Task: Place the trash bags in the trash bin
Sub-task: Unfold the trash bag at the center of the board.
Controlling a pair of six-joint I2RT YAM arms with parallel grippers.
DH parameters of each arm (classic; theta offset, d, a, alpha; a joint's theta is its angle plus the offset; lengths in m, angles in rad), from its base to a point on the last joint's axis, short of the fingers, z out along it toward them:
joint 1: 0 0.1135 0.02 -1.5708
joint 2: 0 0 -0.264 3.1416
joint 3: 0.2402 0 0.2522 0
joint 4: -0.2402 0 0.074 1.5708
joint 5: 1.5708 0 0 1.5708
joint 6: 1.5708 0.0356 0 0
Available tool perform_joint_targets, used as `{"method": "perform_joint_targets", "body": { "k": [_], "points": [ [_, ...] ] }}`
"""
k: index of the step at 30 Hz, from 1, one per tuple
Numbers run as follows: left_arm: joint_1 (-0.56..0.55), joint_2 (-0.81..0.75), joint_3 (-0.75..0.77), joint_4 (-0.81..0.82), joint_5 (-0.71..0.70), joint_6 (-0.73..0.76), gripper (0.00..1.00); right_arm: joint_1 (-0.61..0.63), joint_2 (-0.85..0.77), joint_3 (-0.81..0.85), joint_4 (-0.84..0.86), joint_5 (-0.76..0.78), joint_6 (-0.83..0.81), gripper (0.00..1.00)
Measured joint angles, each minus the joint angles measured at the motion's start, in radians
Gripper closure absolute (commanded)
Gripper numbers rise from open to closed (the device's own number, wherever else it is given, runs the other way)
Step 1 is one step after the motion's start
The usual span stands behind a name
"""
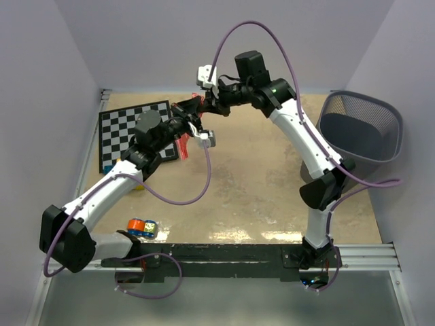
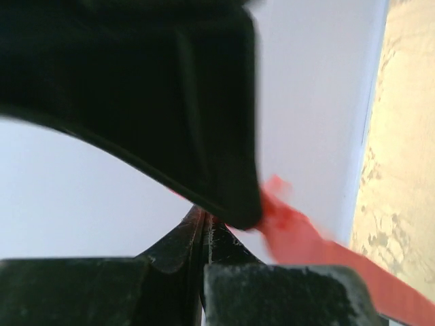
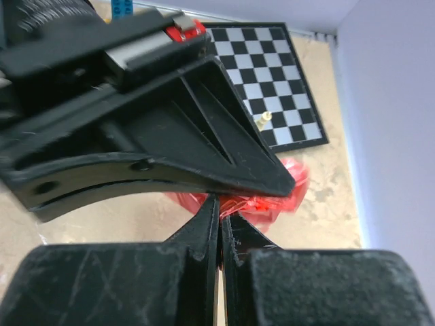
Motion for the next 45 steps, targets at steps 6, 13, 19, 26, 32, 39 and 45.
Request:
{"method": "perform_joint_targets", "body": {
  "k": [6, 13, 19, 26, 32, 39, 45],
  "points": [
    [-0.002, -0.015, -0.045, 0.01, -0.018, 0.031, 1.0, -0.006, -0.018, 0.002, 0.02, 0.028, -0.011, 1.0],
    [-0.05, -0.061, -0.071, 0.077, 0.012, 0.045, 1.0, -0.003, 0.0, -0.094, 0.079, 0.1, 0.004, 1.0],
    [-0.038, 0.016, -0.058, 0.118, -0.046, 0.052, 1.0, -0.002, -0.017, -0.102, 0.072, 0.05, -0.009, 1.0],
    [-0.04, -0.039, -0.096, 0.052, -0.03, 0.06, 1.0, -0.024, -0.027, -0.119, 0.122, 0.077, 0.0, 1.0],
    [-0.044, -0.038, -0.076, 0.056, -0.017, 0.069, 1.0, -0.005, -0.027, -0.196, 0.146, 0.081, 0.003, 1.0],
    [-0.023, 0.035, -0.046, 0.09, -0.069, 0.071, 1.0, -0.004, -0.064, -0.174, 0.138, 0.016, 0.019, 1.0],
    [-0.033, -0.035, -0.1, 0.071, -0.033, 0.077, 1.0, -0.018, -0.105, -0.208, 0.232, 0.103, 0.054, 1.0]
  ]
}}
